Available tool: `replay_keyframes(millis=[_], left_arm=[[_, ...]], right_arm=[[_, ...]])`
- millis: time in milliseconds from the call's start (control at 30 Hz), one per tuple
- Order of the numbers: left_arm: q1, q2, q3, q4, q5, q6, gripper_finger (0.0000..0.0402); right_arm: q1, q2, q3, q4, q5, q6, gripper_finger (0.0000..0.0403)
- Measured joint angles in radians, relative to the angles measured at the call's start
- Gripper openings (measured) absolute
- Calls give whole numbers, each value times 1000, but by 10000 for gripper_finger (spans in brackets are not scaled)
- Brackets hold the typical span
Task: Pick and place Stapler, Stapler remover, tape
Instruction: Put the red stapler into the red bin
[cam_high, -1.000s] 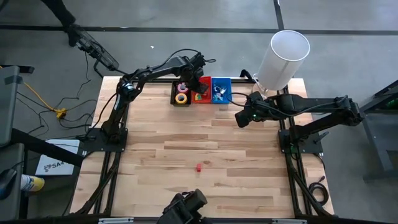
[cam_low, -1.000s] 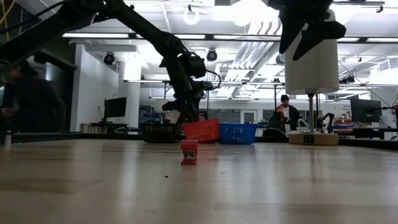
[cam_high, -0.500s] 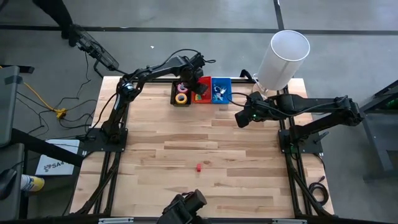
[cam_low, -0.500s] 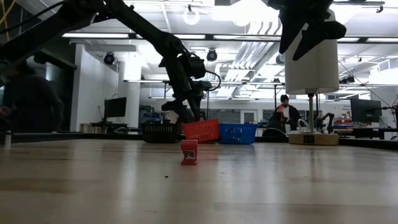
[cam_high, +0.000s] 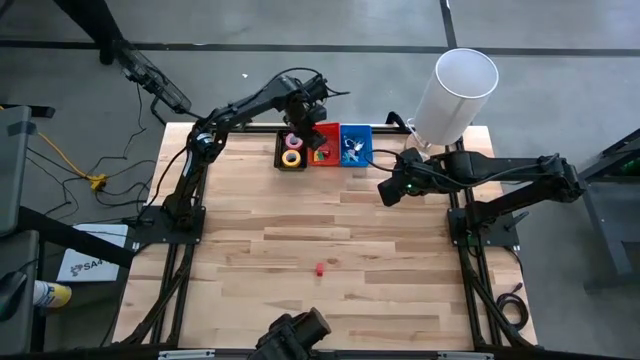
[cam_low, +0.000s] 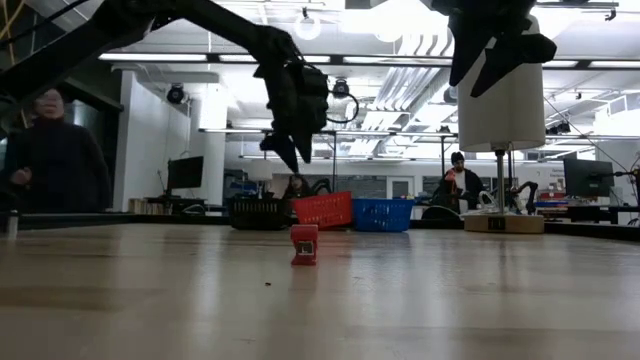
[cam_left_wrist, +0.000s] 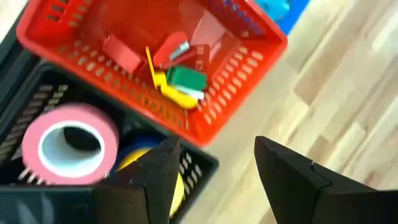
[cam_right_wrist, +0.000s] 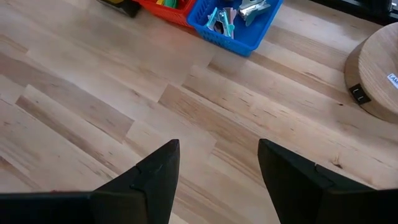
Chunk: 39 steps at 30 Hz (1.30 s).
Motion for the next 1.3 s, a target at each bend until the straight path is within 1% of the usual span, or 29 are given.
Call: replay_keyframes(millis=[133,233,367,400,500,567,767,967,1133,1300], left_arm=[[0,0,70,-103,0,54,205],[-6,0,112,-205,8,139,205],[-22,0,132,-303,21,280,205],[-28,0,130,-311,40,292,205],[-37,-8,130,-302,121,310,205],[-56,-15,130,-304,137,319,205],[-136,-13,129,-302,129,313,205],[-210,-39,129,-302,112,290,205],[-269,-84,129,-303,78,279,205],[-338,-121,129,-302,62,267,205]], right_arm=[[0,0,0,0,-4,-5,208],[0,0,0,0,-10,-13,208],[0,0,0,0,-15,-35,208],[0,0,0,0,-16,-38,208],[0,0,0,0,-19,-55,208],[0,0,0,0,-29,-67,208],[0,0,0,0,-70,-98,208],[4,0,0,-2,-119,-67,208],[48,0,0,-34,-139,-72,208],[109,0,0,-79,-116,-54,208]])
